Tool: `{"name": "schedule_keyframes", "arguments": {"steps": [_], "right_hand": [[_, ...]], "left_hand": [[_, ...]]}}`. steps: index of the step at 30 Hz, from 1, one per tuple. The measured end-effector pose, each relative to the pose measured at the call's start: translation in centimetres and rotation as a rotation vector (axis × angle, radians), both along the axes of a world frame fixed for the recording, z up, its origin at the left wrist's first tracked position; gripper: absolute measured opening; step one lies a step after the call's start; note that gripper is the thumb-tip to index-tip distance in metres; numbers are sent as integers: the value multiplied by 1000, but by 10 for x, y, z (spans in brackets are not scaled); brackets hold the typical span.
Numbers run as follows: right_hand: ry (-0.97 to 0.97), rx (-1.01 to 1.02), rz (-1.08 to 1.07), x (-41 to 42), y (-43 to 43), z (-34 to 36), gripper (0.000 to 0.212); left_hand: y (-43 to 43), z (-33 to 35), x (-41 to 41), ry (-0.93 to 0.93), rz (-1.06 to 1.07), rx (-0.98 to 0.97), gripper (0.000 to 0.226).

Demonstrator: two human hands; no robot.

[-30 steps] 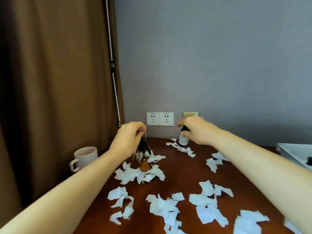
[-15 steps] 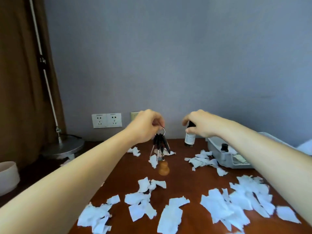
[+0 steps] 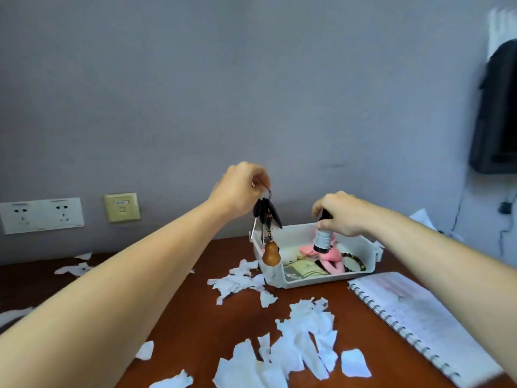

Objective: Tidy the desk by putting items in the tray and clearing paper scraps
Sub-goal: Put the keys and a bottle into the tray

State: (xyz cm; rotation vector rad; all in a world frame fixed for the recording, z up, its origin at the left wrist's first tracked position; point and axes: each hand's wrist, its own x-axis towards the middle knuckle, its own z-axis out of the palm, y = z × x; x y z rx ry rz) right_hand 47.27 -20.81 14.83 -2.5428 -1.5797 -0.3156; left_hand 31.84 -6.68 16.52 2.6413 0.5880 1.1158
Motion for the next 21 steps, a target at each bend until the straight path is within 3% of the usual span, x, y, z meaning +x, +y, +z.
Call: {"name": "schedule_keyframes", "arguments": {"steps": [11,18,21], "right_hand": [[51,-11,-130,81,-4,-25,28],[83,-51,-186,125,15,-52,12],[101,-50,-223,140,23,-62,14]], "left_hand": [[26,-38,117,-136,76,-165,21],[57,-76,163,-97,100,-193,15],[68,-89,177,-83,105,-153,22]]}}
